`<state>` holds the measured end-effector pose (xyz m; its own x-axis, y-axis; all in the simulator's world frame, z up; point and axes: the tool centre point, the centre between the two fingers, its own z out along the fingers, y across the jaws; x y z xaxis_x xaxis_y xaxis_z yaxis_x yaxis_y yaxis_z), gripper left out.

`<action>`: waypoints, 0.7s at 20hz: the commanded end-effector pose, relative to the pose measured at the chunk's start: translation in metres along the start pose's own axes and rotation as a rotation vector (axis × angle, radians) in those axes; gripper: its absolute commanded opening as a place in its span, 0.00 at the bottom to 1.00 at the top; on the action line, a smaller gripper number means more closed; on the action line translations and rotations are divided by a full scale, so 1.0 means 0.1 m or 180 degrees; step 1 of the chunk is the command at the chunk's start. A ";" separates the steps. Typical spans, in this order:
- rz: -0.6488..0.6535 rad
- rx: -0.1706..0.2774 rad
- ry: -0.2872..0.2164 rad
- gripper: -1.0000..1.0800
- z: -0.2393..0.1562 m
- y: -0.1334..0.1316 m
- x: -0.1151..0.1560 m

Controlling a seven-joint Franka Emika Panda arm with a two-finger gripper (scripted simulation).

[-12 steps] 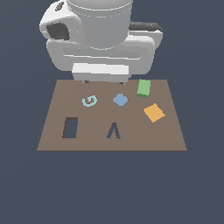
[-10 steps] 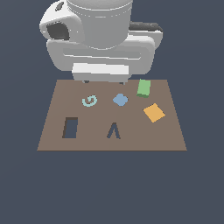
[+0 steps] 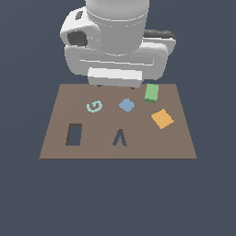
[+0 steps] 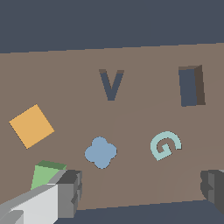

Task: Insert a designated object into the corresponding slot on a board.

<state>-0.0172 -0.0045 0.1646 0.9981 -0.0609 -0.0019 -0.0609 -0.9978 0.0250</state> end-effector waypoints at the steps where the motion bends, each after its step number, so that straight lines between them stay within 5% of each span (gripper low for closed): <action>1: 0.0044 0.0006 -0.0002 0.96 0.09 -0.10 -0.08; 14: 0.0419 0.0056 -0.0004 0.96 0.77 -0.89 -0.64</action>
<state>-0.0706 0.0765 0.0936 0.9842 -0.1772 -0.0016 -0.1772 -0.9841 0.0097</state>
